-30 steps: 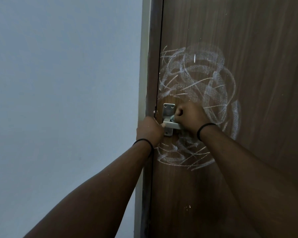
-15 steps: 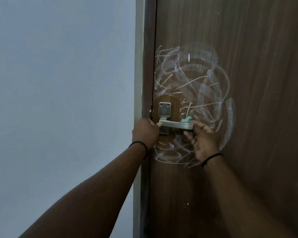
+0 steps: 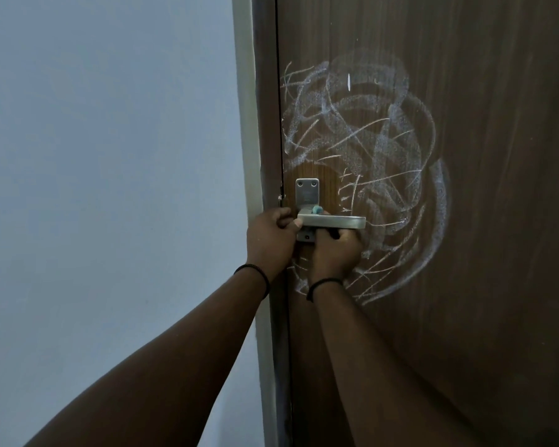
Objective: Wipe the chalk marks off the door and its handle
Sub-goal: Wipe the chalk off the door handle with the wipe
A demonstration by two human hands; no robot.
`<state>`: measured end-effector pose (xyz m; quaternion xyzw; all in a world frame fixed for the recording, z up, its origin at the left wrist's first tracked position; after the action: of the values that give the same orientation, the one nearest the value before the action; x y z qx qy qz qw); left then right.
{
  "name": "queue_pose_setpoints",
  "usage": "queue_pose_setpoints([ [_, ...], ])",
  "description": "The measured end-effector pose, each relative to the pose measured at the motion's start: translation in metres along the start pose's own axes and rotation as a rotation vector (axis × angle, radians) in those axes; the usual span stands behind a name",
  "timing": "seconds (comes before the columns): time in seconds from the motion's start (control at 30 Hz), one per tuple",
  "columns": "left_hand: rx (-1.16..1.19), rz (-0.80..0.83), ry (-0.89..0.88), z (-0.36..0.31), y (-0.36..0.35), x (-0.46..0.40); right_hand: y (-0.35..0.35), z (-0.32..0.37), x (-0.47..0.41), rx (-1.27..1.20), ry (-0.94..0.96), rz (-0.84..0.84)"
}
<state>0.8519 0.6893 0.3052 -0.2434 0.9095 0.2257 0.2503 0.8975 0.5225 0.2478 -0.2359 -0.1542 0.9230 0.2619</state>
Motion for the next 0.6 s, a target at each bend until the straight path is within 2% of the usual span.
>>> queue_pose_setpoints([
  [0.13,0.103,-0.001,0.044,0.01,-0.002,0.004,0.003,-0.006,0.008,0.14,0.103,0.125],
  [0.23,0.139,-0.013,0.092,0.023,-0.005,0.018,0.006,-0.011,0.016,0.188,0.055,0.141],
  [0.3,0.112,-0.033,0.127,0.034,-0.006,0.029,0.006,-0.019,0.018,0.227,-0.047,0.144],
  [0.43,0.113,-0.093,0.188,0.044,-0.004,0.037,-0.008,-0.034,0.03,-0.098,-0.339,0.231],
  [0.5,0.135,-0.152,0.183,0.036,0.001,0.033,-0.018,-0.03,0.034,-0.212,-0.375,0.325],
  [0.6,0.123,-0.251,0.145,0.021,0.006,0.024,-0.018,-0.025,0.034,-0.254,-0.369,0.427],
])
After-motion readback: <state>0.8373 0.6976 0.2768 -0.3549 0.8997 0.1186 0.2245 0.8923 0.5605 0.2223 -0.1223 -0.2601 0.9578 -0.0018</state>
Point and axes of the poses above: each hand's wrist, its own x-axis away from the middle knuckle, its own y-axis out of the back of the hand, z = x × y, the point moved 10 cm from there along -x, towards the middle knuckle
